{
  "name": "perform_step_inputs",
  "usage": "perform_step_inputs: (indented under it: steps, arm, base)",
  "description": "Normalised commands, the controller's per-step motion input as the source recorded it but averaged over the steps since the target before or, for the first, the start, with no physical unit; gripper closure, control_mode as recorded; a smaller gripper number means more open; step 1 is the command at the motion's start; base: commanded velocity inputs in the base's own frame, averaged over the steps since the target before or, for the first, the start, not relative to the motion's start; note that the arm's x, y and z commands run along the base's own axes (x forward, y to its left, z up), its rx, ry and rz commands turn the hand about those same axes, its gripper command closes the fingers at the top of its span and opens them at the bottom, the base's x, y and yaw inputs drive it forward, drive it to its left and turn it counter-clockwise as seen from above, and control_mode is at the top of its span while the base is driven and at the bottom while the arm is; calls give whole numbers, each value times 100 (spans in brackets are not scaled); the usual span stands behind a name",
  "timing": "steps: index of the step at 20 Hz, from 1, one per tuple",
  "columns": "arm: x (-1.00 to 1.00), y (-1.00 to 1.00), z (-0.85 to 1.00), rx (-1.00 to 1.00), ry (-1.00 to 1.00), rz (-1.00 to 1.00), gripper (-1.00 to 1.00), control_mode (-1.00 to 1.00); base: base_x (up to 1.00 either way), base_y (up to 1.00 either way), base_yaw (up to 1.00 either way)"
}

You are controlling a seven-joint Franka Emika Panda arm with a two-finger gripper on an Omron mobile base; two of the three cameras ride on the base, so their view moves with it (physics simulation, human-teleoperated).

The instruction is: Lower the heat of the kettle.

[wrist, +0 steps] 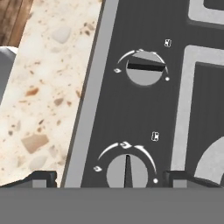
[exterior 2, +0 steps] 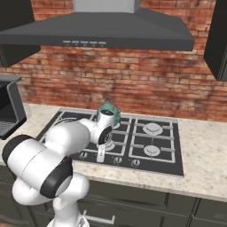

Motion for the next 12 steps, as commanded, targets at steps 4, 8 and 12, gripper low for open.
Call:
perform_step_inputs:
  steps: [4,8,12]
  arm:
    - [0,0,-14,0,0,0,-100,-100]
    - [0,0,-17,0,0,0,-100,-100]
    - [0,0,-26,0,0,0,-100,-100]
  base:
    - [0,0,0]
    - [0,0,0]
    - [0,0,0]
